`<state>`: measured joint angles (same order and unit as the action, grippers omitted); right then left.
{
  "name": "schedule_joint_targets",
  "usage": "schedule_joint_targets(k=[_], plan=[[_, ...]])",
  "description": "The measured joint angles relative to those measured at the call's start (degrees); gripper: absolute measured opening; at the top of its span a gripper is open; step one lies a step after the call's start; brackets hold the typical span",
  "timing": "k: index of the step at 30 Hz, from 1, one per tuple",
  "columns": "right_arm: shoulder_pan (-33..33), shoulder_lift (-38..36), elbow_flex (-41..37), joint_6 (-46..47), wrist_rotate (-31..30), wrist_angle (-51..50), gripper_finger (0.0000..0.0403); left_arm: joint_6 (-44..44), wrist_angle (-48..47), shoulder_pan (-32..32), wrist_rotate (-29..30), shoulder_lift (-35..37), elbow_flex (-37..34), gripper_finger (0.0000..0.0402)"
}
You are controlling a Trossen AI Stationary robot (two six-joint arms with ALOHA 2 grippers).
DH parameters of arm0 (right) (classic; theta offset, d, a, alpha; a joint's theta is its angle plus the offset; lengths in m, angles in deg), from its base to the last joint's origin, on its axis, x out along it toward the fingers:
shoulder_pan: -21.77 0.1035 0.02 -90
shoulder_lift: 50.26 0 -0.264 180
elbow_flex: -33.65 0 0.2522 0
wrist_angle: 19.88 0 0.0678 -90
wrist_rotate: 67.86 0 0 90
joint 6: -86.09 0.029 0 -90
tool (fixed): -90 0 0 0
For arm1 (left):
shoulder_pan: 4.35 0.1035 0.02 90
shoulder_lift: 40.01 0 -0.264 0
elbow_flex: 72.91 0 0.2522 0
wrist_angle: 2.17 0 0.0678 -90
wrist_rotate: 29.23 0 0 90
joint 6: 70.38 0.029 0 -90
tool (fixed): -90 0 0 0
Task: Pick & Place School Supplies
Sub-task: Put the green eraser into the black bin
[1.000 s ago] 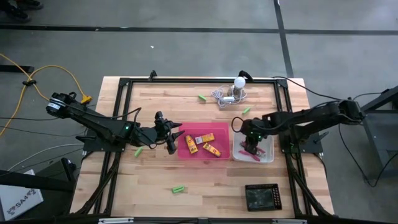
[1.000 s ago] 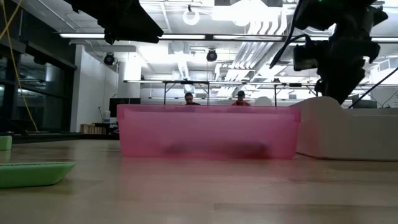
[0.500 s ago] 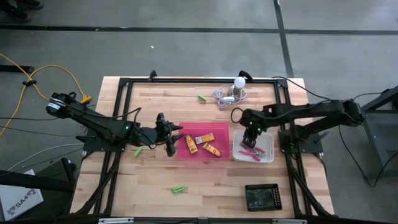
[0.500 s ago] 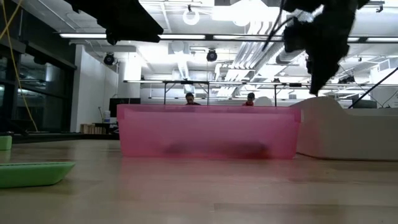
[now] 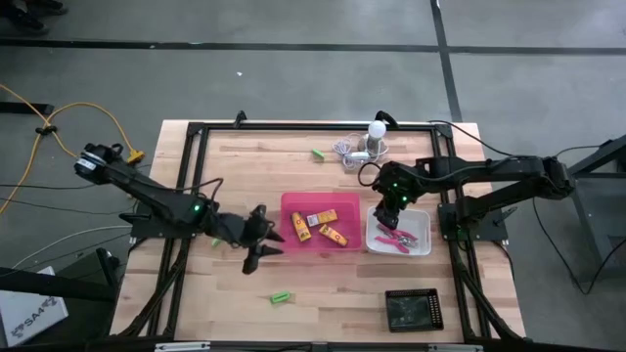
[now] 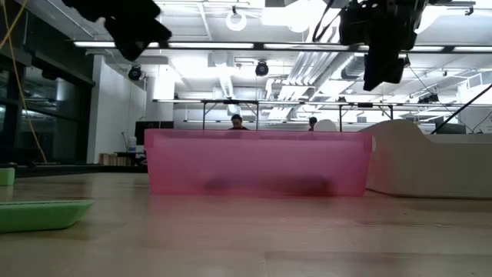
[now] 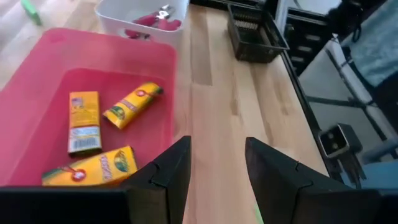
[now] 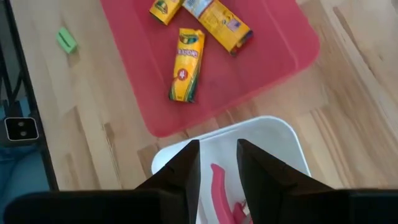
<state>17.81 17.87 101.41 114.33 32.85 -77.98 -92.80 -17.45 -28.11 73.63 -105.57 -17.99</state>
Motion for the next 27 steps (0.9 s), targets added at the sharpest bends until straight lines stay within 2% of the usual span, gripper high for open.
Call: schedule_joint_targets(k=[5,7,12,16,21,24,27], plan=[[0.0,0.0,0.0,-1.7,-0.2,1.9,0.0093,-4.0,-2.8,-4.5,5.0,0.0,0.0,0.0148],[0.0,0.0,0.0,-1.6,-0.2,2.7,0.0093,-7.8,-6.6,-5.9,7.8,0.0,0.0,0.0148],[0.0,0.0,0.0,-1.6,-0.1,3.5,0.0094,-25.4,-21.0,-7.2,12.9,0.0,0.0,0.0148],[0.0,0.0,0.0,-1.6,-0.1,3.5,0.0094,-40.6,-31.5,-7.1,12.8,0.0,0.0,0.0148],[0.0,0.0,0.0,-1.6,-0.1,4.3,0.0094,-53.2,-43.5,-7.1,11.9,0.0,0.0,0.0148],[0.0,0.0,0.0,-2.1,-0.1,4.3,0.0094,-58.3,-48.8,-7.1,8.8,0.0,0.0,0.0148],[0.0,0.0,0.0,-2.8,-0.1,4.3,0.0094,-59.8,-51.5,-7.1,5.5,0.0,0.0,0.0148]])
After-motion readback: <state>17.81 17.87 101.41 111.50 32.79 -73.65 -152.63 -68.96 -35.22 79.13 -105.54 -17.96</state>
